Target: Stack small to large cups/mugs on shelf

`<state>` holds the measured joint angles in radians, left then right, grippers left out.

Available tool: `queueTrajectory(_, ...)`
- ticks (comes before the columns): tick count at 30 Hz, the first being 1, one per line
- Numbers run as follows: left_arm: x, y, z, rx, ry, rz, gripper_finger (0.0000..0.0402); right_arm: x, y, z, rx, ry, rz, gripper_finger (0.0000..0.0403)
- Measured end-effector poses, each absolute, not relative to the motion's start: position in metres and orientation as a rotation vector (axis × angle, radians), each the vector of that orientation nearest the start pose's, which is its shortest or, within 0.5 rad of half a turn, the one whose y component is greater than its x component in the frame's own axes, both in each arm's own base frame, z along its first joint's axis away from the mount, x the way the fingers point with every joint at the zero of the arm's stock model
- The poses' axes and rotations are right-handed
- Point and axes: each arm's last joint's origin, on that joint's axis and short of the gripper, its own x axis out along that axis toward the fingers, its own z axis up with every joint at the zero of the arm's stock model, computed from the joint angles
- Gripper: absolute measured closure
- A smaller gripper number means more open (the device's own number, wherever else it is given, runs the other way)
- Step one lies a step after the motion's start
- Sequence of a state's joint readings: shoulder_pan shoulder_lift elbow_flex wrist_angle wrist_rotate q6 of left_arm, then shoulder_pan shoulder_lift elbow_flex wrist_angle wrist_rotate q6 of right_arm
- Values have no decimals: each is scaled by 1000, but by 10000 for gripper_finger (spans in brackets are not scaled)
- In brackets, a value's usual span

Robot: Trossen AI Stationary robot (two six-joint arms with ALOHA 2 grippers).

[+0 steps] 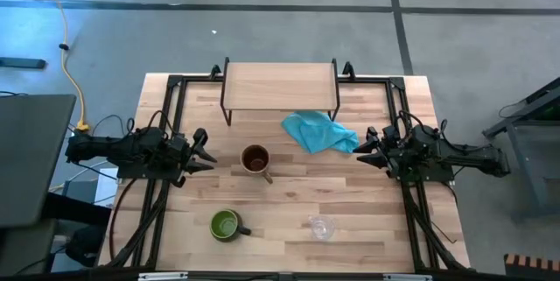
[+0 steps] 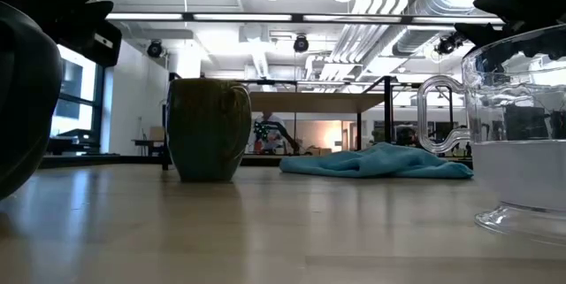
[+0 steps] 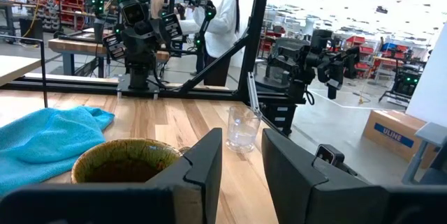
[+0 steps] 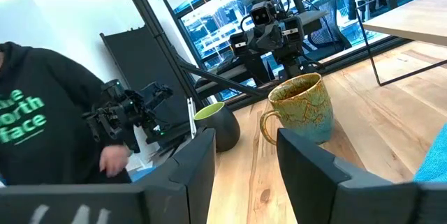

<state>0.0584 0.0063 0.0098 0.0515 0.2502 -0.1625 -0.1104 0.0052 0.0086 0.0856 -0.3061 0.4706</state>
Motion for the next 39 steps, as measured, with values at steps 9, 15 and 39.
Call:
queueTrajectory(9, 97, -2, 171, -153, -39, -196, 311, 96, -2, 174, 450, -39, 212, 258)
queueTrajectory(15, 97, -2, 171, -154, -39, -196, 311, 96, -2, 174, 450, -39, 212, 258)
queueTrajectory(39, 94, 2, 191, -184, -248, -103, 311, 89, -10, 204, 613, -425, 14, 258)
